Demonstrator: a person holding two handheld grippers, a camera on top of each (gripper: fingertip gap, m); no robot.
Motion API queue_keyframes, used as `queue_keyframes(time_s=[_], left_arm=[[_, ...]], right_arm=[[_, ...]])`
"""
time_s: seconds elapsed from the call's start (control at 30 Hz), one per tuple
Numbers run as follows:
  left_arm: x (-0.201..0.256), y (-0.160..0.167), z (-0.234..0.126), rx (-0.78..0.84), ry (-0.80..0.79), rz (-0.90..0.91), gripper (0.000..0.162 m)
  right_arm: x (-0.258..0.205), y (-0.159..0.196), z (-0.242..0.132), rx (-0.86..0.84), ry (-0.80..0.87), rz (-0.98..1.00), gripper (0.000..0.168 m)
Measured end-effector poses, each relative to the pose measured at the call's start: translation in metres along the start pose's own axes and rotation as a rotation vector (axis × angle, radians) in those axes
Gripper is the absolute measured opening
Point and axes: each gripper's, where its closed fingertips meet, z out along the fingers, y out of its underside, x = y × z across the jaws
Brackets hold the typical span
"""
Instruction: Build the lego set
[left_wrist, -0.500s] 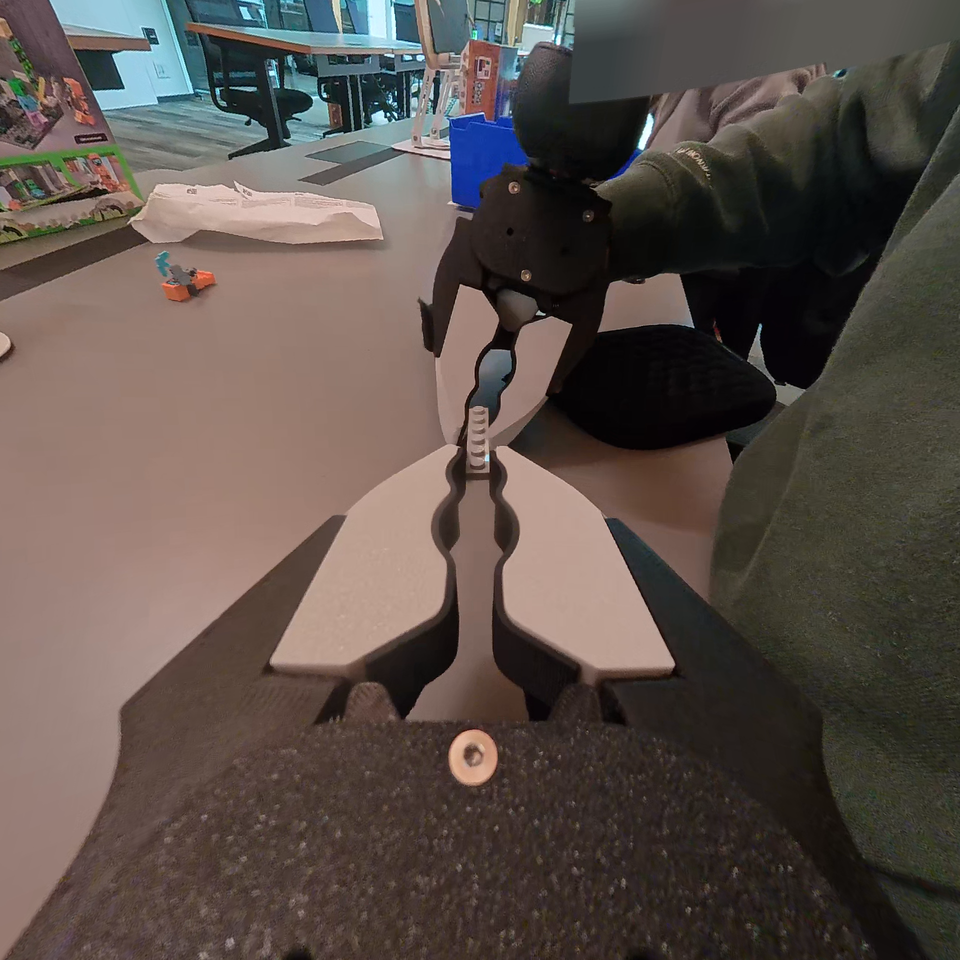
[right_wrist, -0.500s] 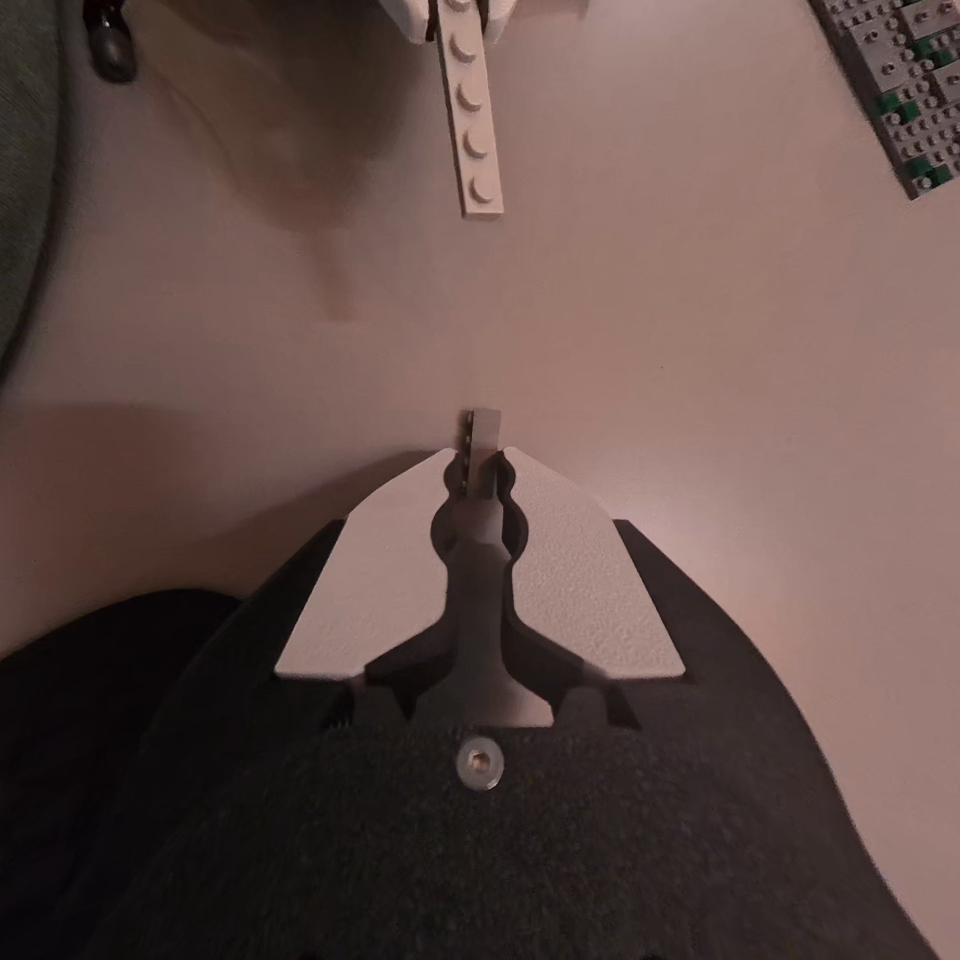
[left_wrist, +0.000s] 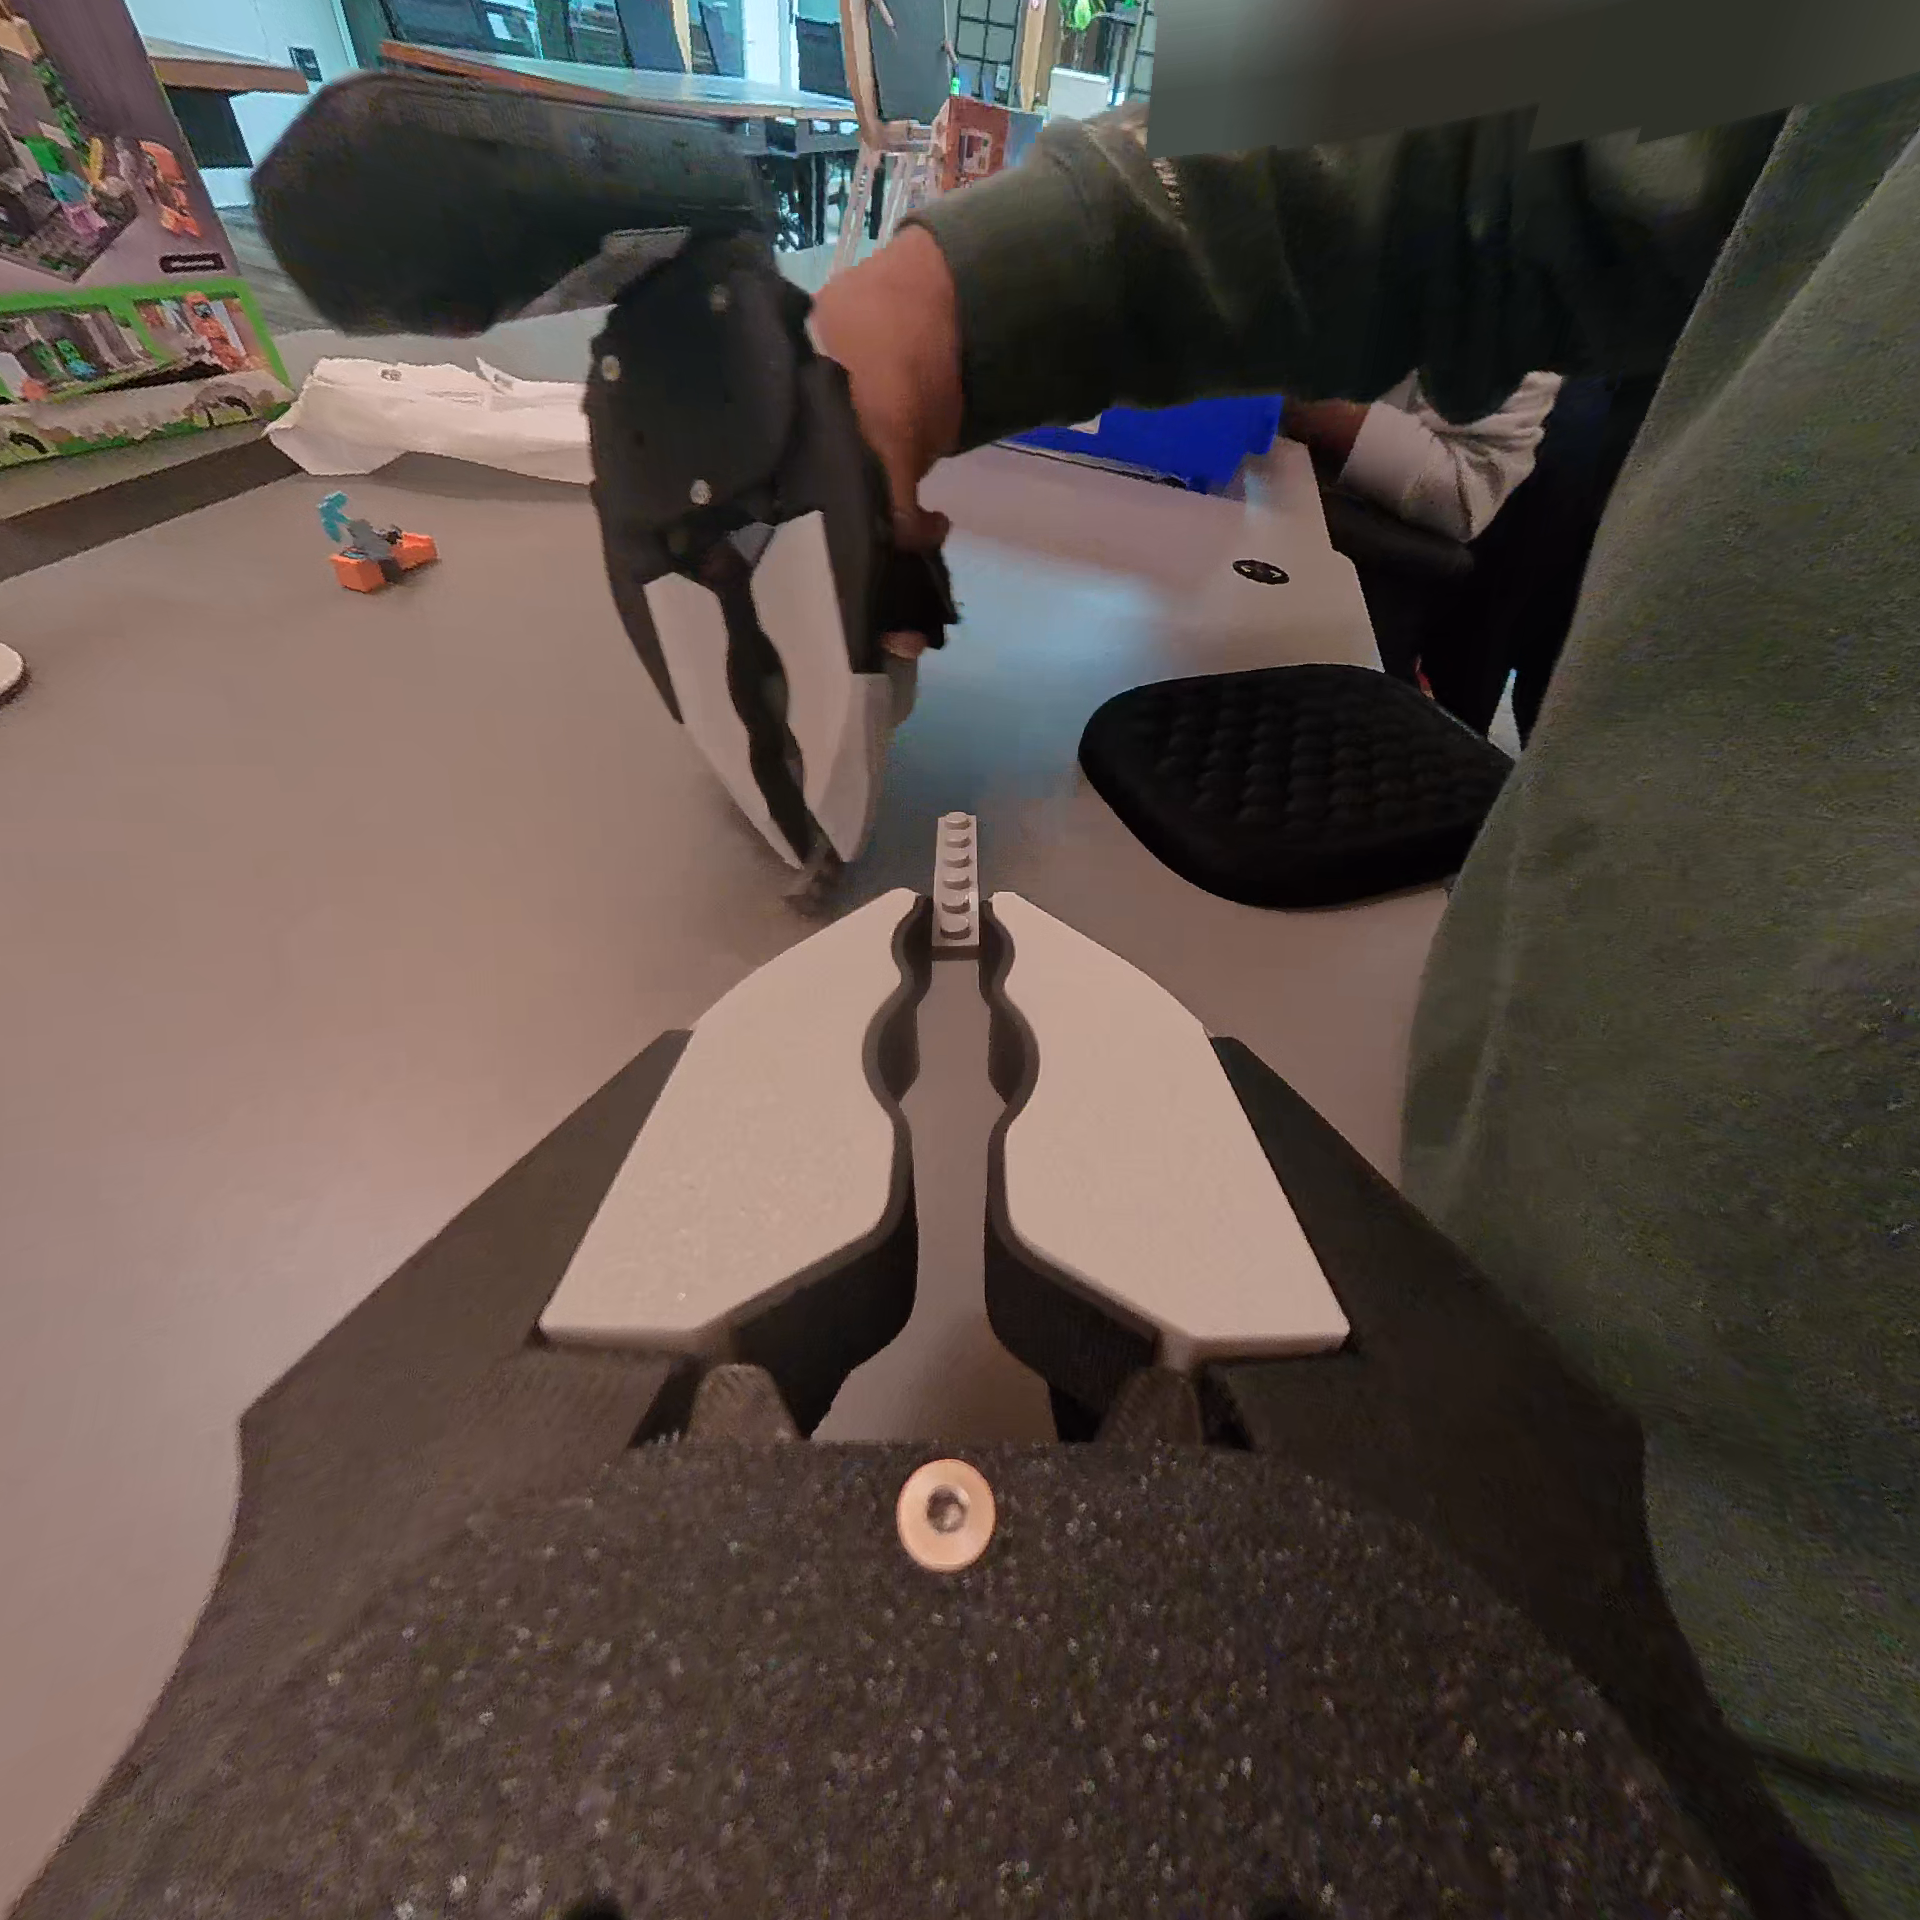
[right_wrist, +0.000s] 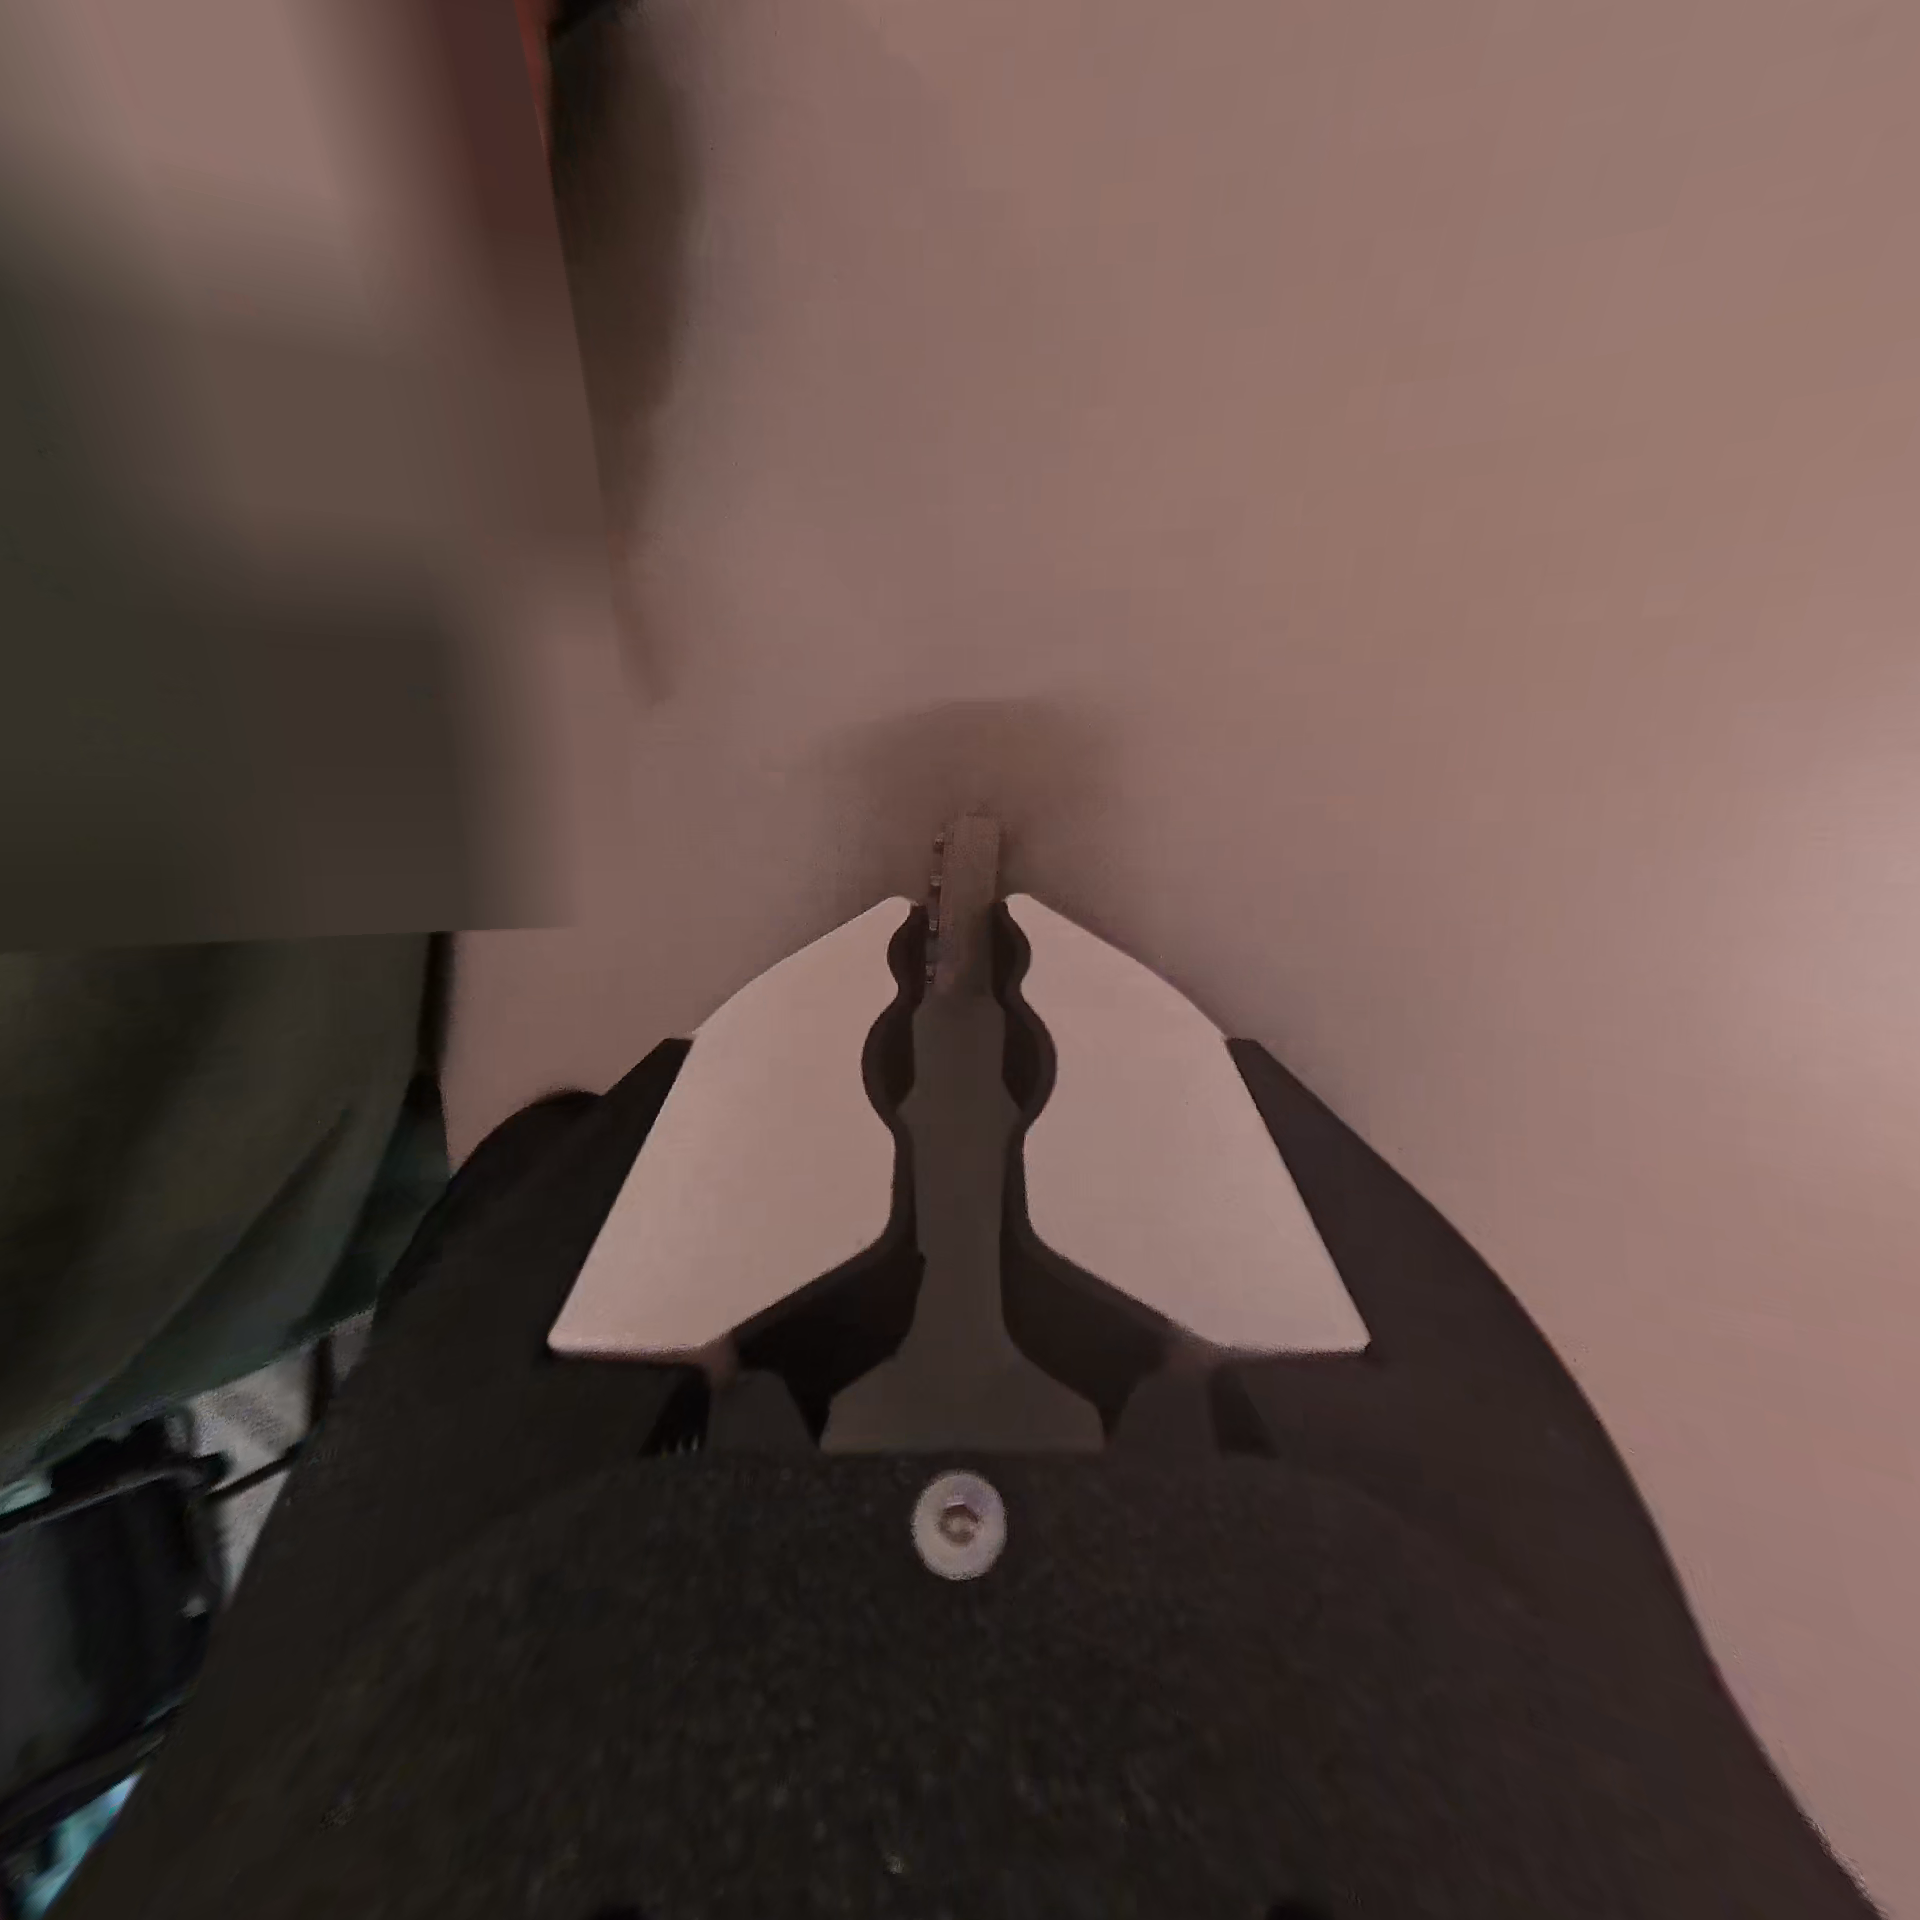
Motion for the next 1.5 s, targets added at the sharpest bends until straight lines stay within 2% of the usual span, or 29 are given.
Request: queue_keyframes(time_s=[0.17, 0.33, 0.43, 0.67, 0.7, 0.77, 0.87, 1.03, 1.2, 1.5], left_arm=[[-0.003, 0.000, -0.002, 0.008, -0.001, -0.015, 0.008], [-0.005, -0.002, -0.004, 0.017, 0.002, -0.025, 0.008], [-0.004, -0.002, -0.005, 0.022, 0.005, -0.025, 0.008], [-0.004, -0.005, -0.005, 0.032, 0.002, -0.017, 0.008], [-0.004, -0.005, -0.005, 0.032, 0.000, -0.014, 0.008], [-0.005, -0.005, -0.005, 0.031, -0.006, -0.010, 0.008], [-0.008, -0.003, -0.005, 0.019, -0.027, -0.004, 0.008], [-0.009, -0.003, -0.005, 0.012, -0.041, 0.012, 0.008], [-0.005, -0.007, -0.005, 0.038, -0.030, 0.020, 0.008], [-0.004, -0.019, -0.012, 0.098, -0.032, 0.013, 0.008]], right_arm=[[0.025, -0.014, -0.009, -0.024, -0.030, 0.041, 0.012], [0.053, -0.030, -0.021, 0.041, 0.095, 0.024, 0.020], [0.057, -0.040, -0.030, 0.124, 0.195, -0.085, 0.020], [0.039, -0.021, -0.016, 0.073, 0.396, -0.309, 0.031], [0.039, -0.019, -0.012, 0.063, 0.411, -0.318, 0.029], [0.041, -0.019, -0.010, 0.057, 0.447, -0.338, 0.008], [0.029, -0.025, -0.017, 0.062, 0.420, -0.376, 0.008], [-0.028, -0.055, -0.035, 0.120, 0.360, -0.487, 0.008], [-0.077, -0.074, -0.031, 0.118, 0.278, -0.580, 0.007], [-0.089, -0.081, -0.030, 0.060, 0.201, -0.464, 0.008]])
